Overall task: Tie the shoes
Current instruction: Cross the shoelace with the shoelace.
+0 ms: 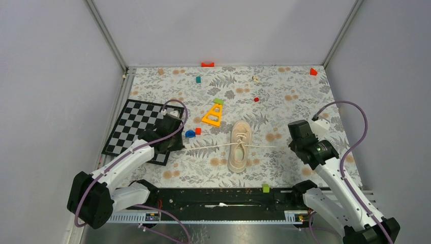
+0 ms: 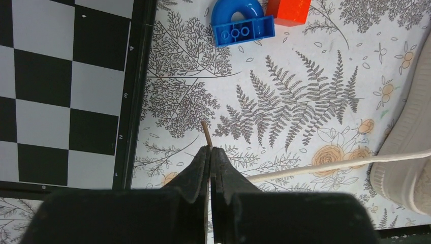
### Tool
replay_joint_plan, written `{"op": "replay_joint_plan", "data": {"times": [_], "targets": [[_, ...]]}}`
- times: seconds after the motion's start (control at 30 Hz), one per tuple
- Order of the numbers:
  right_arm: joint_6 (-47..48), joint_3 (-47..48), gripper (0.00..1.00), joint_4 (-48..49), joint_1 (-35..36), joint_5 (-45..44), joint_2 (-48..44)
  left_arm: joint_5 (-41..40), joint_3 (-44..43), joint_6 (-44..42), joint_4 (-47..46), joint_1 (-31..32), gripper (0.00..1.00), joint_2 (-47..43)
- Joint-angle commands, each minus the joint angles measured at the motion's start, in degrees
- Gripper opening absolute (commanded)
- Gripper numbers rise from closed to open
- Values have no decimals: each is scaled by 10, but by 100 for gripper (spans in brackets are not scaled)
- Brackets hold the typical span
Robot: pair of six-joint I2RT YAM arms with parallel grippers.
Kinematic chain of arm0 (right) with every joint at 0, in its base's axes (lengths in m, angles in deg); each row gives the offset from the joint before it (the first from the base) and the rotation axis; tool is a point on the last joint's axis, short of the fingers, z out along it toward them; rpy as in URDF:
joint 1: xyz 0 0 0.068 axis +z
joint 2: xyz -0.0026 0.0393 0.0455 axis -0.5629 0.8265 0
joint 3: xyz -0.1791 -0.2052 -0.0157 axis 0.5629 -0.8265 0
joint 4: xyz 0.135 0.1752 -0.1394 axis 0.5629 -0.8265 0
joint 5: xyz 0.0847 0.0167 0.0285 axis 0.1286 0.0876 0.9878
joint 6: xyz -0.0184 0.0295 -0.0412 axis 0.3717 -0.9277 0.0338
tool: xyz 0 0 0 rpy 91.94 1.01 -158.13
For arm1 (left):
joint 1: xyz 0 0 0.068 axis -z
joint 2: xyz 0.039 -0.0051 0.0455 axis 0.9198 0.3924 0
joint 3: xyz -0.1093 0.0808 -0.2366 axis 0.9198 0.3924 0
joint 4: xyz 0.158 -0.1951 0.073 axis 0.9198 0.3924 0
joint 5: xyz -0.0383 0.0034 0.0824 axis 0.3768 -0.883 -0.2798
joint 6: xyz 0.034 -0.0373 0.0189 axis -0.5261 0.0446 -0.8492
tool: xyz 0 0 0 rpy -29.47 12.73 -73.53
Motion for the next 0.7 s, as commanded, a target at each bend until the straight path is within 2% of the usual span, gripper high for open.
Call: {"op": "replay_joint_plan", "data": {"times": [0.0,0.23,0.47,0.67], "targets": [[-5,5,0,14,-4,-14,11,0,-4,26,7,-3,0,-23],[22,53,0,7,-5,-36,4,-39,-47,17,40,-9,0,-53],[53,137,0,4,-6,-47,12,-21,-120,-29,43,-14,0,-89],[63,164,0,54,-6,25,27,41,-165,-47,5,-14,0,-91]]}}
